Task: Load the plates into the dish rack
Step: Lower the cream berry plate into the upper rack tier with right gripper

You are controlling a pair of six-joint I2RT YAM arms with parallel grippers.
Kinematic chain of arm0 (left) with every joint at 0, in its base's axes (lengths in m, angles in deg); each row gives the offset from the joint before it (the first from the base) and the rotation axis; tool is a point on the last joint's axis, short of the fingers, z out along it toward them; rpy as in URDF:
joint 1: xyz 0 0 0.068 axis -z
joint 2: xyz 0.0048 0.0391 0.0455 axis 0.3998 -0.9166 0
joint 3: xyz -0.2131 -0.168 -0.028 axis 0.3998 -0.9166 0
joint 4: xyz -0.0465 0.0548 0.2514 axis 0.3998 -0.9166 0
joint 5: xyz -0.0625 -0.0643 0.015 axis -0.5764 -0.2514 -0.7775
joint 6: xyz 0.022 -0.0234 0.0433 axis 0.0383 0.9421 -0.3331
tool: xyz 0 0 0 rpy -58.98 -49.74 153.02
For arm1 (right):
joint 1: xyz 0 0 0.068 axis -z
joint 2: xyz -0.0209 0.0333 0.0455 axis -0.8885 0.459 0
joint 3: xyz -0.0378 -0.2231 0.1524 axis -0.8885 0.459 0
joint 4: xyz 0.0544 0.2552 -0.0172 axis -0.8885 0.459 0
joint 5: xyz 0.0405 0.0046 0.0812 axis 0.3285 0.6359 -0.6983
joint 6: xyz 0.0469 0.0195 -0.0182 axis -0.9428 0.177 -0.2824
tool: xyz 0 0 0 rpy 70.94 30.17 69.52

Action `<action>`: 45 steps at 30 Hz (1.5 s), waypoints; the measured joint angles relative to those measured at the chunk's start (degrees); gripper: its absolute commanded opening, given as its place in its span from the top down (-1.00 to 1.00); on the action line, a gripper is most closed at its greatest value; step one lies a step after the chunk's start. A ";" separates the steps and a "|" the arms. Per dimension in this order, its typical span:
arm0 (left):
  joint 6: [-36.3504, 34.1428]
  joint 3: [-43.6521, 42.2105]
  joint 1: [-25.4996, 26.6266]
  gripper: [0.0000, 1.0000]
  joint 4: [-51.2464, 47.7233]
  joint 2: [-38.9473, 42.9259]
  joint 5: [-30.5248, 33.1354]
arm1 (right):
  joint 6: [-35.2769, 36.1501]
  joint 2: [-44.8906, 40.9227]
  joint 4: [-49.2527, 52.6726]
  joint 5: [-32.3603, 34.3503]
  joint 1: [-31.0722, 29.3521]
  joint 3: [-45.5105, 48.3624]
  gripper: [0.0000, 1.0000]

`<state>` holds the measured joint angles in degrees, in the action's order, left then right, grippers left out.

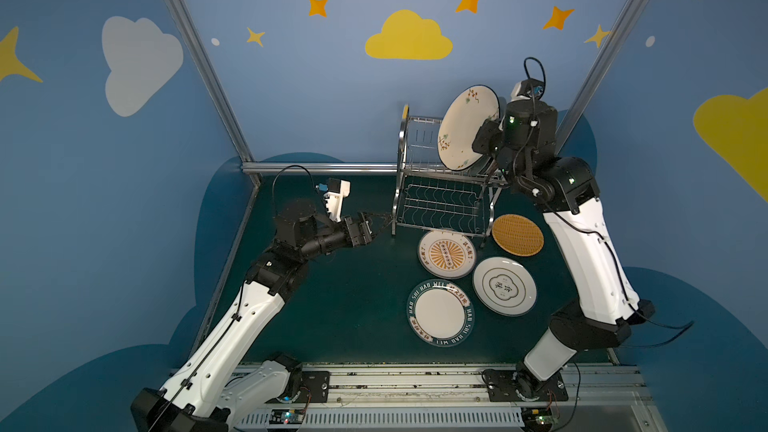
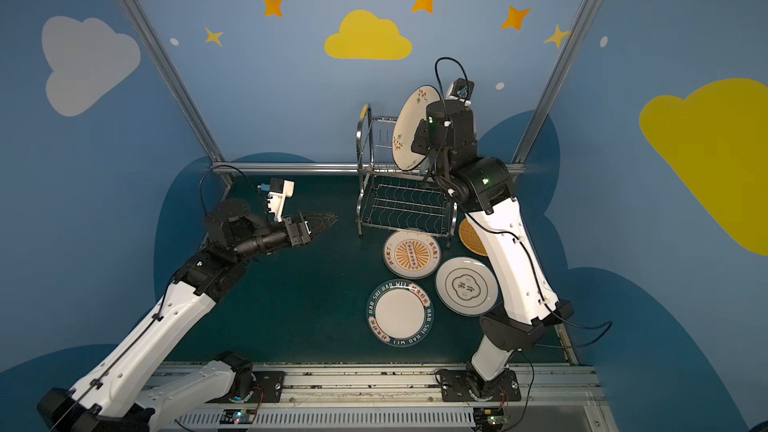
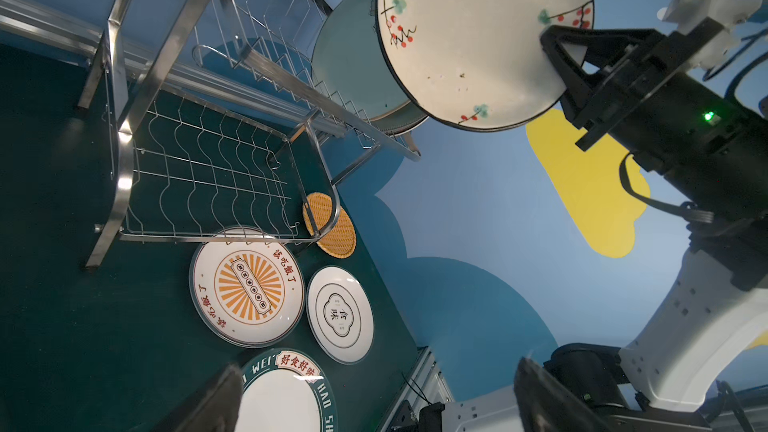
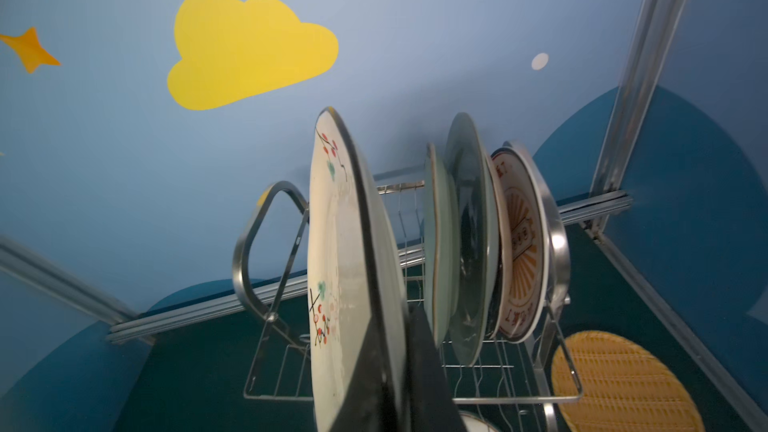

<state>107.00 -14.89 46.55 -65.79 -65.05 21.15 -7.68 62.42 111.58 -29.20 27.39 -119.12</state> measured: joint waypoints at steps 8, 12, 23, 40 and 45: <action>2.05 -1.49 -3.04 -1.00 4.42 -0.87 -2.69 | 8.07 6.05 -6.05 9.53 -0.04 -0.55 1.00; 3.32 -1.75 -3.34 -1.00 5.51 -1.90 -3.72 | 12.15 8.90 -10.01 13.11 -0.22 -0.55 1.00; 4.74 -1.81 -3.34 -1.00 7.21 -1.95 -4.94 | 21.81 14.10 -20.20 20.87 -0.57 -2.14 1.00; 5.68 -1.81 -3.39 -1.00 8.59 -1.90 -6.03 | 27.17 19.74 -24.83 24.48 -0.55 -3.13 1.00; 5.70 -1.81 -3.48 -1.00 8.90 -1.90 -6.16 | 27.36 19.82 -24.83 24.59 -0.44 -3.30 1.00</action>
<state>112.70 -16.70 43.08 -56.89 -66.95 14.99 19.68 82.24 86.75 -4.61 26.95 -122.42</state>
